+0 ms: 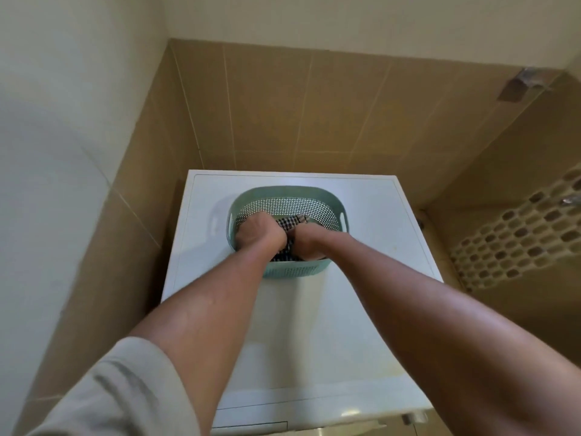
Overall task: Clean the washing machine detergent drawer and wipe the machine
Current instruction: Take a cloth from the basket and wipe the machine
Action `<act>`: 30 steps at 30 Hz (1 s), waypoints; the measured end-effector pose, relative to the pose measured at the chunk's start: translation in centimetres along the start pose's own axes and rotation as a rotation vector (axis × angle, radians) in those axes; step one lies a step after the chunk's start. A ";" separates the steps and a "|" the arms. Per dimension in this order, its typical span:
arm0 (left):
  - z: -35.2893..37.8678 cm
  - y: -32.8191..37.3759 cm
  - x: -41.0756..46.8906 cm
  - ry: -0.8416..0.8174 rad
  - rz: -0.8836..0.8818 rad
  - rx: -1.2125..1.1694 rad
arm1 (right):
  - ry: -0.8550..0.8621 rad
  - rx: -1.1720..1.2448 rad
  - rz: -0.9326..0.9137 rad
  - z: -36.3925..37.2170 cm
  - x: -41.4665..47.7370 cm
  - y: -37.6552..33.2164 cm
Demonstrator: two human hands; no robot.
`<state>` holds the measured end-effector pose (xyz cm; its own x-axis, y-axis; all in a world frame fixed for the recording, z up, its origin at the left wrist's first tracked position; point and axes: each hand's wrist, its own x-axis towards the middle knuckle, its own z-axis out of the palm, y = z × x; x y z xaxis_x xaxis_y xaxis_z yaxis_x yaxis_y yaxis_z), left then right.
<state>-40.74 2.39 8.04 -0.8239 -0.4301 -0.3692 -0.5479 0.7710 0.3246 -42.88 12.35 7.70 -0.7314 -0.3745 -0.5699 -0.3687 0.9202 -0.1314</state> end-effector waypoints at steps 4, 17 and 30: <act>0.1 0.0 0.3 -0.078 -0.151 -0.195 | -0.013 0.011 -0.005 -0.2 -0.3 0.0; -4.0 6.1 -10.9 -0.050 0.243 -1.216 | 0.633 0.973 -0.325 0.0 -12.3 3.5; 11.9 2.1 -21.2 -0.330 -0.023 -0.854 | 0.281 0.041 0.058 17.4 -21.9 12.5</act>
<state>-22.68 18.73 6.24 -0.7999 -0.1842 -0.5712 -0.5932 0.0983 0.7990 -21.46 34.02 4.40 -0.8830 -0.3324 -0.3314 -0.3019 0.9428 -0.1410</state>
